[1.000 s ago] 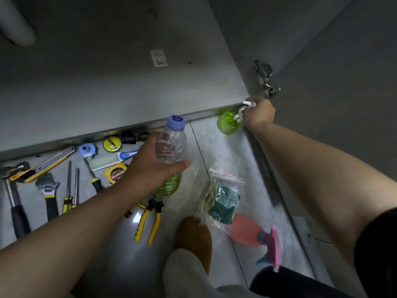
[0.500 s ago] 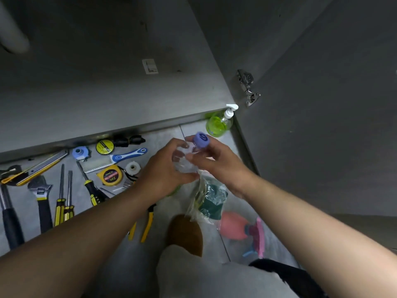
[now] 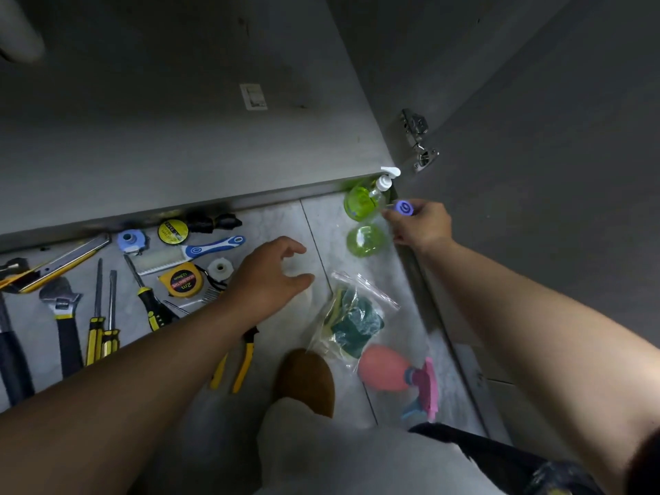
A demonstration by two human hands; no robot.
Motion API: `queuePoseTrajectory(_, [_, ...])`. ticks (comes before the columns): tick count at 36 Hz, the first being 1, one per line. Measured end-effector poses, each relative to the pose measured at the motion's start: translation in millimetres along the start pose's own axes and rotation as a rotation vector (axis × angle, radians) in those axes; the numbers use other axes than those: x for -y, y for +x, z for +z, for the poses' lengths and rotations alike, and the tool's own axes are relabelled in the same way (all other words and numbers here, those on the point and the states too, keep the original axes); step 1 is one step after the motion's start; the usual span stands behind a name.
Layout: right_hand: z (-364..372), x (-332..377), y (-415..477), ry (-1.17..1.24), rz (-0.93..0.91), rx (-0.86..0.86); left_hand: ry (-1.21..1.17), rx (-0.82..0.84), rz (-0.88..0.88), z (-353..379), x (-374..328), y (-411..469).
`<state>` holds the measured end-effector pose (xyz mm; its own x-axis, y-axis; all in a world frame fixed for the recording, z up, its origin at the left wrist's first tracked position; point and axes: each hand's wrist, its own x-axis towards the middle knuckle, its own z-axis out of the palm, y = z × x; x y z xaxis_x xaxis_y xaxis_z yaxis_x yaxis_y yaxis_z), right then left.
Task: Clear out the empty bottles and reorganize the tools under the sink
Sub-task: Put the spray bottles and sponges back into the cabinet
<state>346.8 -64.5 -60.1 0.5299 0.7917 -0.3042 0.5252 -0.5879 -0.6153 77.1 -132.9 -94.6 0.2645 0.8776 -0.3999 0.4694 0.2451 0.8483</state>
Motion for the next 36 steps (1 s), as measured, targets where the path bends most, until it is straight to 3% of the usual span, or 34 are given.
queuePoseTrajectory(9, [3, 3, 32, -0.216, 0.024, -0.195, 0.156, -0.011, 0.082, -1, 8, -5])
queuePoseTrajectory(16, [0, -15, 2, -0.308, -0.033, -0.154, 0.166, 0.044, 0.104, 9, 10, -7])
queuePoseTrajectory(19, [-12, -34, -27, -0.474, 0.018, 0.048, 0.154, 0.096, 0.129, 16, 6, -8])
queuePoseTrajectory(23, [-37, -47, -77, -0.774, 0.183, 0.537, 0.150, 0.183, 0.172, 24, -2, -15])
queuePoseTrajectory(29, [-58, -88, -145, -0.846, 0.492, 0.802, 0.187, 0.259, 0.246, 35, -11, -34])
queuePoseTrajectory(31, [-58, -95, -158, -0.804, 0.467, 0.769, 0.192, 0.273, 0.256, 37, -15, -40])
queuePoseTrajectory(36, [-79, -70, -168, -0.823, 0.188, 0.423, 0.196, 0.335, 0.241, 44, -27, -49])
